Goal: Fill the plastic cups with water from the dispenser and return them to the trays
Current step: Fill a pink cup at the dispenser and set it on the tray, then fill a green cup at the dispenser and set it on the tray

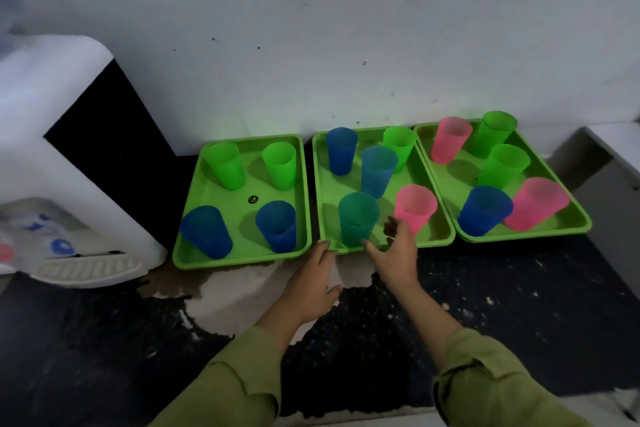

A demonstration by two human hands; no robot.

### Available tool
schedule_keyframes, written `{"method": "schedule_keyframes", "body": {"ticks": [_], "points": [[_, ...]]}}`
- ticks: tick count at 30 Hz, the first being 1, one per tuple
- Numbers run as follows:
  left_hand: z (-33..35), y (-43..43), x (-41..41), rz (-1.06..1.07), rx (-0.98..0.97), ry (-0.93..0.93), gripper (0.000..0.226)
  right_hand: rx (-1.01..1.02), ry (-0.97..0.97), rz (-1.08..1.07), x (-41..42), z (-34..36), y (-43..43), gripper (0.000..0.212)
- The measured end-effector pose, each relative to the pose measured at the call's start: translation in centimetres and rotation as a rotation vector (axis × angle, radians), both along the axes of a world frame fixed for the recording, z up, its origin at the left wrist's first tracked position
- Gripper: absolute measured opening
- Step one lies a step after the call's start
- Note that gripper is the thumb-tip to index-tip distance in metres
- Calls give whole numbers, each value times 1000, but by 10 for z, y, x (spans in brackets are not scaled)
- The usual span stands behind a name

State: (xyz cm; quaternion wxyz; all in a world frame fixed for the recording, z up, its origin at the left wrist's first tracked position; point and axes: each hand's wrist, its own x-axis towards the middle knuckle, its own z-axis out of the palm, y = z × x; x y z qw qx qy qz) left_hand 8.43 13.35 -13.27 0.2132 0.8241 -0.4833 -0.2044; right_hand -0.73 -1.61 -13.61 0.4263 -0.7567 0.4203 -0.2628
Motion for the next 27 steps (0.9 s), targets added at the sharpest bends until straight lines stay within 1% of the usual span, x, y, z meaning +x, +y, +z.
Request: {"method": "schedule_keyframes", "body": {"ticks": [2,5,9,12,15,20,24,27], "points": [[4,10,0,-6,-29,14,66,5,-5,77,13,7,2,82],[4,26,5,0,-23,1,64,20,-40,101,28,17,2,90],[5,52,17,27,-13,23,60,56,-49,66,39,19,4,84],[10,71,24,49,-69,2,57,36,-50,33,42,24,7,83],[12,92,35,78,-128,-43,53,-1,-115,-2,48,37,19,82],[20,130,56,141,-237,-86,44,-158,-213,-13,55,71,55,80],[27,171,82,184,-310,-56,41,-280,-269,27,65,90,102,81],[32,205,100,202,-336,-54,39,-289,-274,52,79,98,142,80]]}}
